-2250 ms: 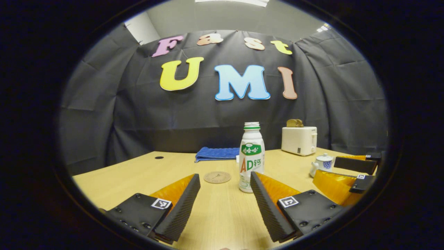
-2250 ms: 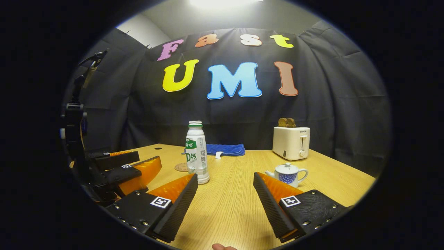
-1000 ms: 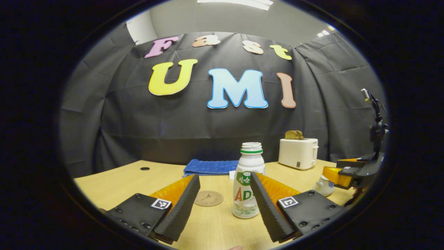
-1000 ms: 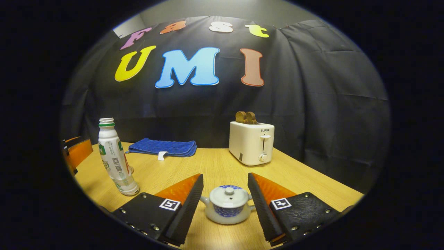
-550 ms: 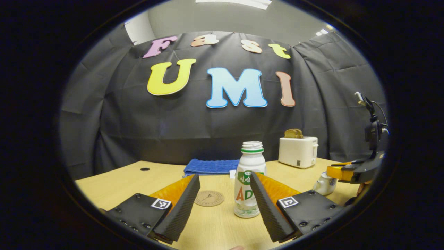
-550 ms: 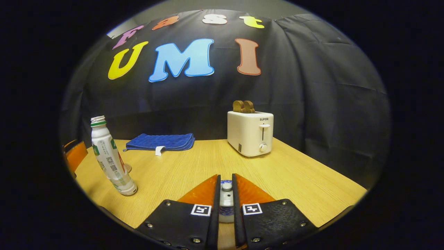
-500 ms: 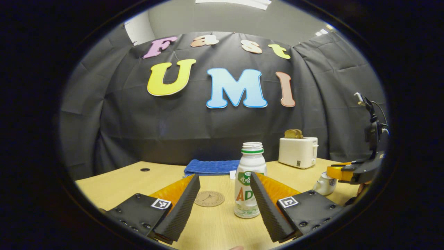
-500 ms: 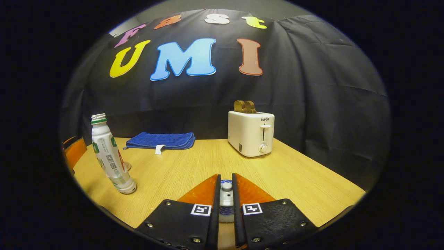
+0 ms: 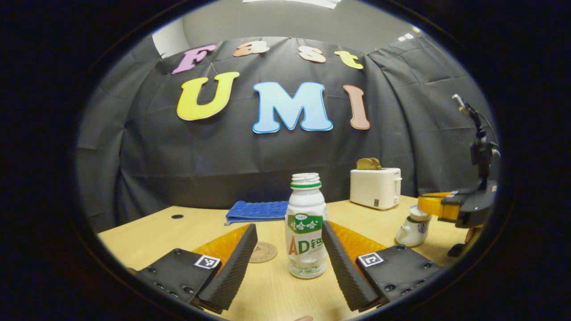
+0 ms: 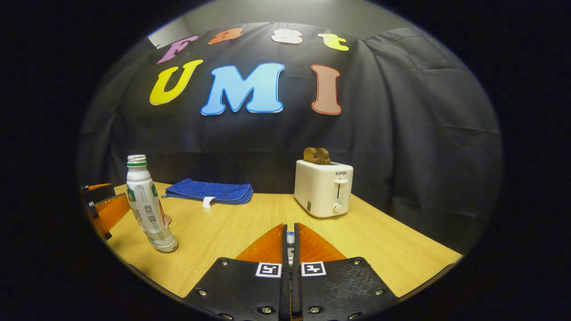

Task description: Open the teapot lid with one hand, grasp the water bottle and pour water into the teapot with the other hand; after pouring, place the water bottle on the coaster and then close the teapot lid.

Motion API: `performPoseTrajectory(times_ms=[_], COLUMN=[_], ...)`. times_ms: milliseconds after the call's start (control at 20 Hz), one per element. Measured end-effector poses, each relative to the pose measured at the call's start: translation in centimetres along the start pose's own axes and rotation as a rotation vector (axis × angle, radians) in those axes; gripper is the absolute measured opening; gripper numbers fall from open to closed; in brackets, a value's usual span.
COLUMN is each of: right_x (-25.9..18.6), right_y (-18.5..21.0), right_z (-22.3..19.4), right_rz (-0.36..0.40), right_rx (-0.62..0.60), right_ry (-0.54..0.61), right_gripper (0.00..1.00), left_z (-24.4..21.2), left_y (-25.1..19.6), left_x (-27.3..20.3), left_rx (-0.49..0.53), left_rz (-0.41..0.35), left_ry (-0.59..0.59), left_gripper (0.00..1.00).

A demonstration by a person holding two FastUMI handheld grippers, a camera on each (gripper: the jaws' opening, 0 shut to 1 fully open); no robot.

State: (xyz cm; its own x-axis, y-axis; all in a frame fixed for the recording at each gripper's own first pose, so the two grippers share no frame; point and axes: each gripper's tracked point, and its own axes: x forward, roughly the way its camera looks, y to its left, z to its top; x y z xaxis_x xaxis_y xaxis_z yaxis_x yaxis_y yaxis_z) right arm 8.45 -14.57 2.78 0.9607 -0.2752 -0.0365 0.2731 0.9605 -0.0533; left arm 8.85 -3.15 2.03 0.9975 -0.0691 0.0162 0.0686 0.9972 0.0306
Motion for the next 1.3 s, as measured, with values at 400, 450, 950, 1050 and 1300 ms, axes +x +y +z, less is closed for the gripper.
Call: performPoseTrajectory(times_ms=[400, 450, 950, 1050, 1300], right_x=[-2.1, -2.2, -5.9, -9.2, -15.0], right_y=[2.5, 2.4, 3.1, 4.3, 5.3], right_z=[1.0, 1.0, 1.0, 0.7, 0.6], right_rz=[0.101, 0.103, 0.180, 0.235, 0.288], right_rx=[0.016, 0.025, 0.025, 0.027, -0.010], right_ry=[-0.043, -0.045, -0.067, -0.072, -0.112], right_gripper=[0.02, 0.02, 0.02, 0.02, 0.02], left_z=[-3.3, -3.8, -3.6, -2.0, 0.7], left_y=[-1.7, -1.7, -2.5, -2.7, -3.4], left_x=[4.3, 5.0, 6.4, 5.4, 4.1], left_rx=[-0.051, -0.055, -0.022, 0.029, 0.286], left_rz=[-0.034, -0.039, -0.090, -0.097, -0.086], left_ry=[0.117, 0.130, 0.165, 0.137, 0.084], left_gripper=[1.00, 1.00, 0.78, 0.76, 0.72])
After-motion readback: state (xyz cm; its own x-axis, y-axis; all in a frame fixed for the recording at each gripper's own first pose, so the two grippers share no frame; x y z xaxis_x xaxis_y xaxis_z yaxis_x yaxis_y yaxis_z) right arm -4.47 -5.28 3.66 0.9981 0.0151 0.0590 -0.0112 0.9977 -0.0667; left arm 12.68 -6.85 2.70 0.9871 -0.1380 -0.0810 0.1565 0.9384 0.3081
